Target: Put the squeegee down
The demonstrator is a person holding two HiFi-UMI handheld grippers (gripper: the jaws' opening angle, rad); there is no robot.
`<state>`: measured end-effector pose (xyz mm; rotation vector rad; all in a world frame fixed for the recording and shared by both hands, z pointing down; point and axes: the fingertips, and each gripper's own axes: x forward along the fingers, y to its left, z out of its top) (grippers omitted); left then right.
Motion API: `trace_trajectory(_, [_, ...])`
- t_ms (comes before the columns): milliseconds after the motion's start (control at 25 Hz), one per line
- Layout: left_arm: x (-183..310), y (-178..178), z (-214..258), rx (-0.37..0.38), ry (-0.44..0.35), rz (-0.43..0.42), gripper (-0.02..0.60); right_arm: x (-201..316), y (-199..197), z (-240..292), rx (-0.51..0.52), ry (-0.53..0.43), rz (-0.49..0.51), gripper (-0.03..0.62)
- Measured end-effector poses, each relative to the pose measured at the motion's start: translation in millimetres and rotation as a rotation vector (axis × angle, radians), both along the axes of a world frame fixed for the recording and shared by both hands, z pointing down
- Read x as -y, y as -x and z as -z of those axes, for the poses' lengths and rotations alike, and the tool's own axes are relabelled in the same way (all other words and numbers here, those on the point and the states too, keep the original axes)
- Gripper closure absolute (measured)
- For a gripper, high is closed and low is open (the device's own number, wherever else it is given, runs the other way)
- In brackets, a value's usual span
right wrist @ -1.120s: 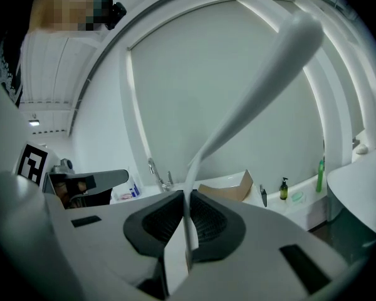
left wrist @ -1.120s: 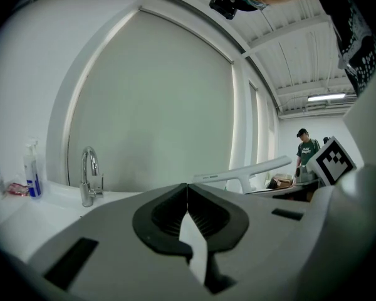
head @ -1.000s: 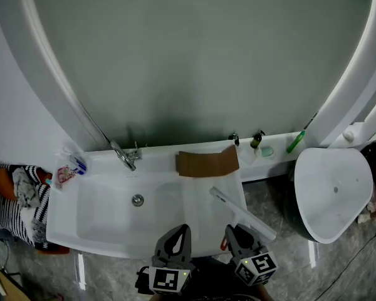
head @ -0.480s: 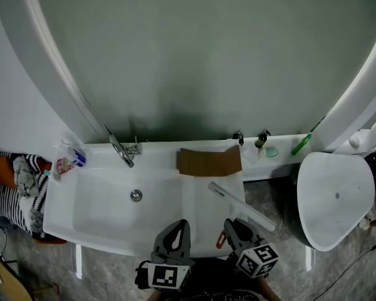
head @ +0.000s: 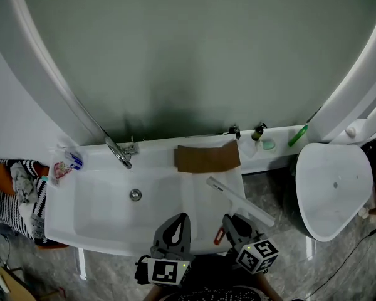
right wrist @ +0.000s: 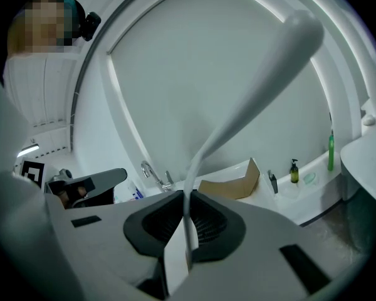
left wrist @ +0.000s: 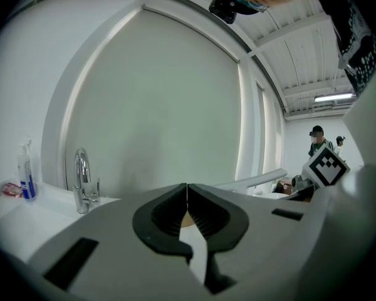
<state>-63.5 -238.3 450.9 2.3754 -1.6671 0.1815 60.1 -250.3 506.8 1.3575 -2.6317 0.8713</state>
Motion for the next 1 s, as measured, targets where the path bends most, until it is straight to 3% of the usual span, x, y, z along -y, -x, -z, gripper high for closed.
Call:
trace_trajectory(160, [9, 0, 6, -0.074, -0.074, 0.022, 0.575, -1, -2, -5, 0.001, 0.02, -0.014, 0.543])
trace_trajectory(320, [9, 3, 0, -0.051, -0.042, 0.017, 0.575, 2, -1, -7, 0.007, 0.031, -0.016, 0.543])
trace_trajectory(480, [13, 9, -1, -0.065, -0.058, 0.038, 0.575, 13, 8, -20, 0.034, 0.061, 0.013, 0.543])
trace_trajectory(720, [15, 20, -6, -0.032, -0.026, 0.054, 0.575, 46, 23, -80, 0.145, 0.27, 0.065, 0.543])
trace_trajectory(1000, [23, 27, -8, -0.035, -0.02, 0.093, 0.575, 78, 28, -128, 0.254, 0.438, 0.06, 0.543])
